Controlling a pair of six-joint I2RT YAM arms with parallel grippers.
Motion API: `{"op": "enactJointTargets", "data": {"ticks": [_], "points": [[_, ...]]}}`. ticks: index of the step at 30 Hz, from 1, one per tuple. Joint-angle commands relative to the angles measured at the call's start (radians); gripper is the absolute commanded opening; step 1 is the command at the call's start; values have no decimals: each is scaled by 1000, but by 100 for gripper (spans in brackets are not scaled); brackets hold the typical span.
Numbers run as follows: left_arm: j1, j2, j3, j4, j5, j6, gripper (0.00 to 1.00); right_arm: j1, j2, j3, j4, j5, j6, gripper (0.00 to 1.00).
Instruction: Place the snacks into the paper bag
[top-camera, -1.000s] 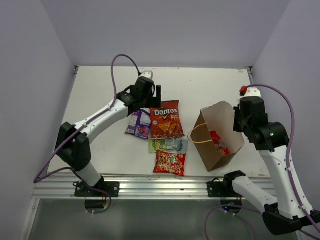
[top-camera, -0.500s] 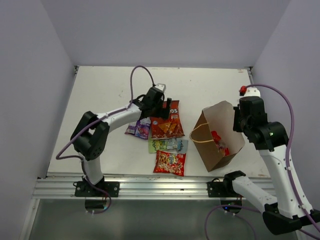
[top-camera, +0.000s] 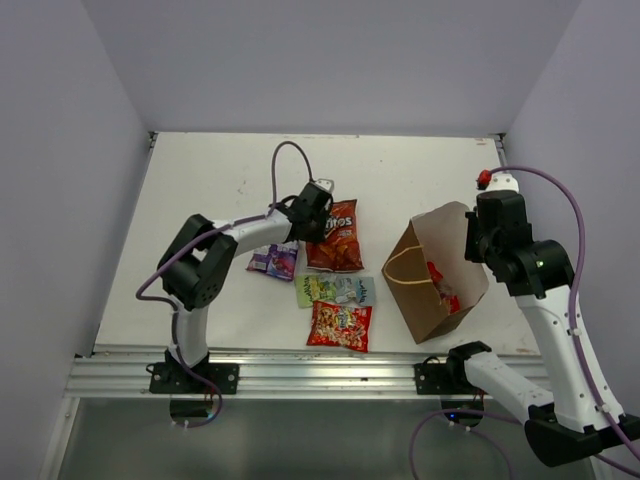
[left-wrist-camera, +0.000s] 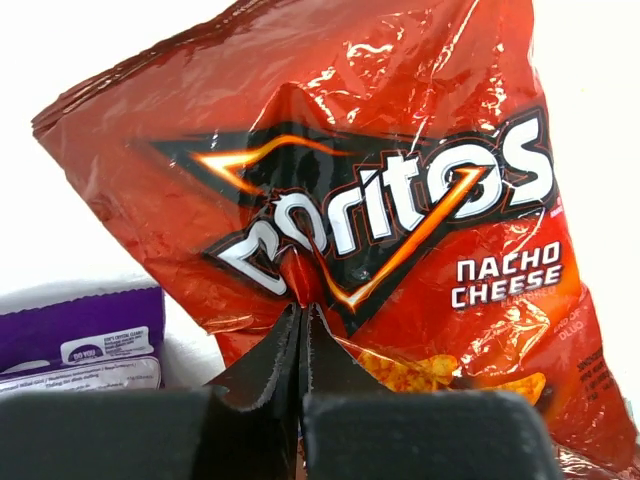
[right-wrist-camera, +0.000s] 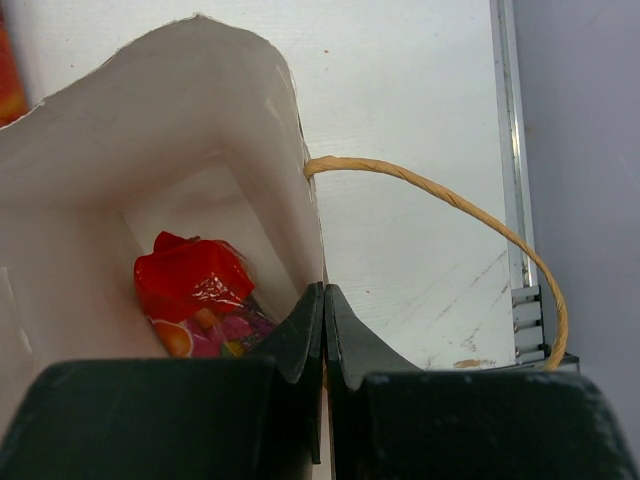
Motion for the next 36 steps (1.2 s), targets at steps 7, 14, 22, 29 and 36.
{"op": "enactJointTargets", "data": {"ticks": [7,14,22,29,36], "points": [[-15,-192,126,-91,-65,12,0,2,12,10,26,-3,11,0],[-59,-299,486,-192,29,-7,0,2,7,11,26,-3,11,0],[-219,-293,774,-163,148,-115,0,2,-3,11,23,-3,11,0],[-338,-344,640,19,190,-208,0,2,-16,8,17,-6,13,0],[-412,-310,540,99,222,-257,0,2,-26,3,9,-8,17,0]]}}
